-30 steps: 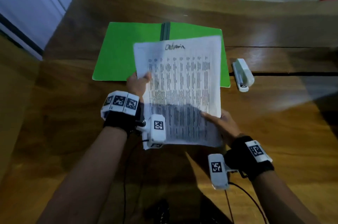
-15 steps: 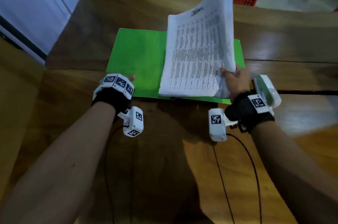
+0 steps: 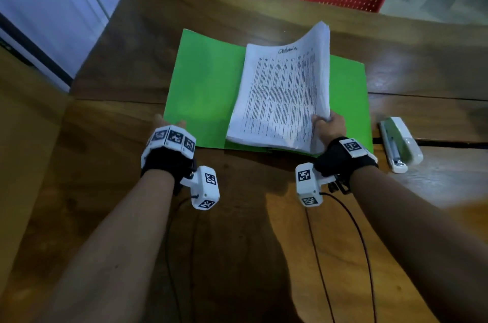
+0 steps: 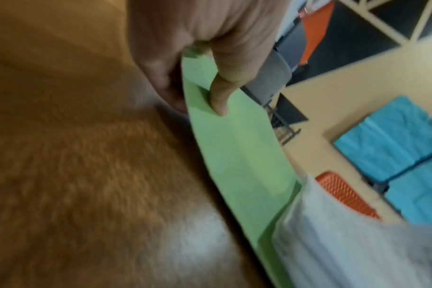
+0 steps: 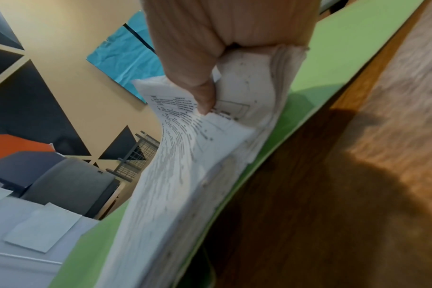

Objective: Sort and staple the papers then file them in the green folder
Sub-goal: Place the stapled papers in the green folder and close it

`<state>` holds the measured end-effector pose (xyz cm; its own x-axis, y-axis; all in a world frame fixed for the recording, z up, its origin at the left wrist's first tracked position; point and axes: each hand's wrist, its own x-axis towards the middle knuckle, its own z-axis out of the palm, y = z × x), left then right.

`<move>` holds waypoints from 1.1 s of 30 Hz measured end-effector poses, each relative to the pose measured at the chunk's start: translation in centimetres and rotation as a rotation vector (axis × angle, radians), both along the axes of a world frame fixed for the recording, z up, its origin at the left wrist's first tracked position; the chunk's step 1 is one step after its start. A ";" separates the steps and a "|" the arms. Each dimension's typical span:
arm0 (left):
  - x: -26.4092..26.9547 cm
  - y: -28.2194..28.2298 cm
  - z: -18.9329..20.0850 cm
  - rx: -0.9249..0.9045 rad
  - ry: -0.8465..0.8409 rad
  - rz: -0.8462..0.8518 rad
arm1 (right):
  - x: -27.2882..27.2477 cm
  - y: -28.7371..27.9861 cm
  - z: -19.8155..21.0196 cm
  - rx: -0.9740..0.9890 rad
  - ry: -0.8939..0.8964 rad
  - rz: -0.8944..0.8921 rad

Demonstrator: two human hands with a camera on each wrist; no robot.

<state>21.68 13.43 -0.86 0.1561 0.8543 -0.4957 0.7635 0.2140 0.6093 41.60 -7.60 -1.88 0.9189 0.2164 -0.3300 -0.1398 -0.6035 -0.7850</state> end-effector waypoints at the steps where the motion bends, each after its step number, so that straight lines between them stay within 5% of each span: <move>1: -0.4 -0.3 0.0 0.032 -0.078 0.033 | -0.3 -0.3 0.1 0.002 0.016 -0.001; 5: -3.8 -0.9 1.0 0.181 -0.203 0.143 | -2.7 -2.3 1.0 0.033 0.079 0.027; 13: -14.5 -3.4 3.5 0.260 -0.021 0.178 | -13.0 -8.4 0.5 0.096 0.060 0.147; 18: -20.4 -5.6 2.5 0.226 -0.043 0.254 | -18.4 -12.0 -1.8 0.163 0.175 0.006; 22: -20.8 -8.2 1.4 0.223 -0.007 0.405 | -19.7 -13.2 -2.2 0.200 0.183 -0.055; 26: -18.7 -10.2 0.4 0.184 0.147 0.383 | -19.8 -14.5 -1.6 0.258 0.147 -0.078; 28: -16.9 -11.8 0.6 0.202 0.204 0.274 | -19.5 -15.6 -1.3 0.264 0.105 -0.101; 33: -11.5 -16.7 -1.0 0.228 0.194 -0.475 | -17.9 -18.2 -0.7 0.251 0.192 -0.183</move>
